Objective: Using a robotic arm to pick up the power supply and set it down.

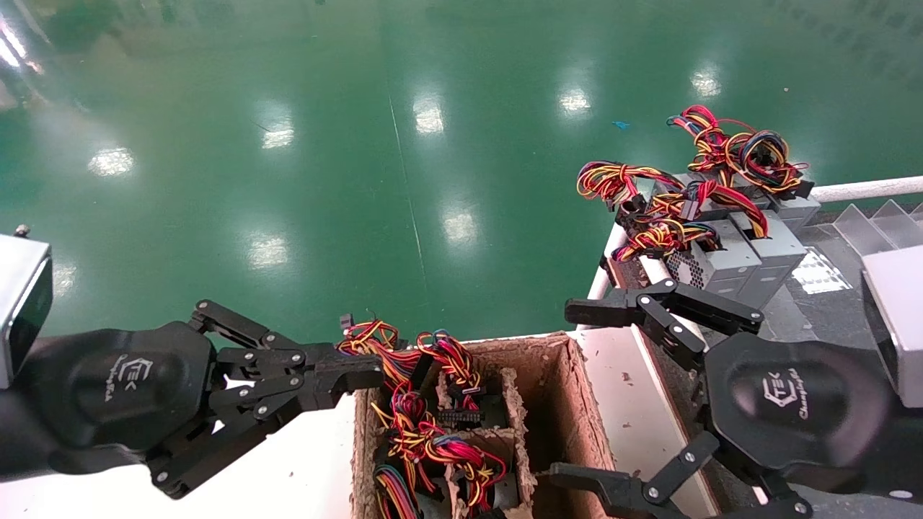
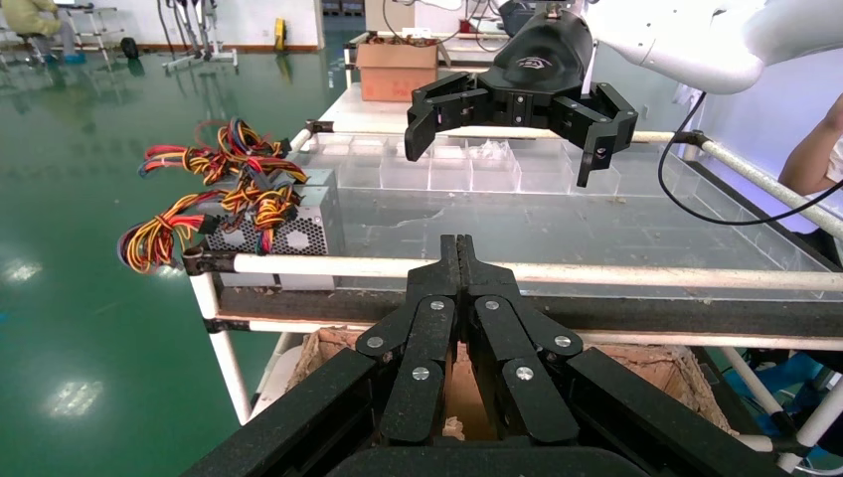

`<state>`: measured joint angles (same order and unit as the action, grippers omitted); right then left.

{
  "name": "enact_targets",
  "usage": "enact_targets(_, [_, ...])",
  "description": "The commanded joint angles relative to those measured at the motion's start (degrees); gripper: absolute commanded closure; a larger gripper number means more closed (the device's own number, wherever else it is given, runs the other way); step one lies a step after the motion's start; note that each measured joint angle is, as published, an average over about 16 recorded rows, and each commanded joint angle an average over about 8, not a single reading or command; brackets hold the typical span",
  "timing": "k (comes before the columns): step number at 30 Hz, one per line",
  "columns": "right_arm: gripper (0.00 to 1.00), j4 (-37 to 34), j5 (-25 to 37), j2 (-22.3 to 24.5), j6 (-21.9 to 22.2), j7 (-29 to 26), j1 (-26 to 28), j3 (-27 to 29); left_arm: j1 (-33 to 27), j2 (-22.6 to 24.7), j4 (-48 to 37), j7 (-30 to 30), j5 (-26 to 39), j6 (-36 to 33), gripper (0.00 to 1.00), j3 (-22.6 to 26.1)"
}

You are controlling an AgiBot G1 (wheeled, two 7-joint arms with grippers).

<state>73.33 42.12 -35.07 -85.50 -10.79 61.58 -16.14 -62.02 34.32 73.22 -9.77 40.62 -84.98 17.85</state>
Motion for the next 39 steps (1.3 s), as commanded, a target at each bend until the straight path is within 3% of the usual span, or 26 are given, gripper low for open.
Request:
enact_targets(1, [0.00, 0.07, -0.12, 0.04, -0.11, 0.07, 0.02, 0.07, 0.00, 0.00, 0.00, 0.00, 0.00, 0.00, 0.00, 0.00])
enact_targets(9, [0.00, -1.83, 2.64, -1.59, 2.33, -2.37, 0.08, -1.99, -0.01, 0.00, -0.02, 0.01, -0.01, -0.01, 0.00, 0.02])
enact_targets(25, [0.00, -5.45, 16.20, -8.54, 5.56, -5.38, 4.81, -10.17, -0.03, -0.01, -0.04, 0.03, -0.03, -0.01, 0.00, 0.05])
enact_targets(27, [0.15, -5.59, 18.01, -9.66, 5.88, -5.31, 5.33, -11.22, -0.03, -0.01, -0.04, 0.03, -0.03, -0.01, 0.00, 0.06])
enact_targets(33, [0.90, -6.46, 22.82, -12.87, 7.39, -4.93, 6.53, -13.82, -0.04, -0.01, -0.04, 0.04, -0.04, 0.00, 0.00, 0.07])
enact_targets(35, [1.00, -6.69, 24.06, -13.77, 7.88, -4.72, 6.76, -14.48, -0.04, -0.02, -0.04, 0.04, -0.04, 0.00, 0.00, 0.07])
enact_targets(39, [1.00, -6.57, 26.21, -15.24, 8.76, -4.32, 6.96, -15.62, -0.04, -0.02, -0.04, 0.05, -0.05, 0.00, 0.00, 0.08])
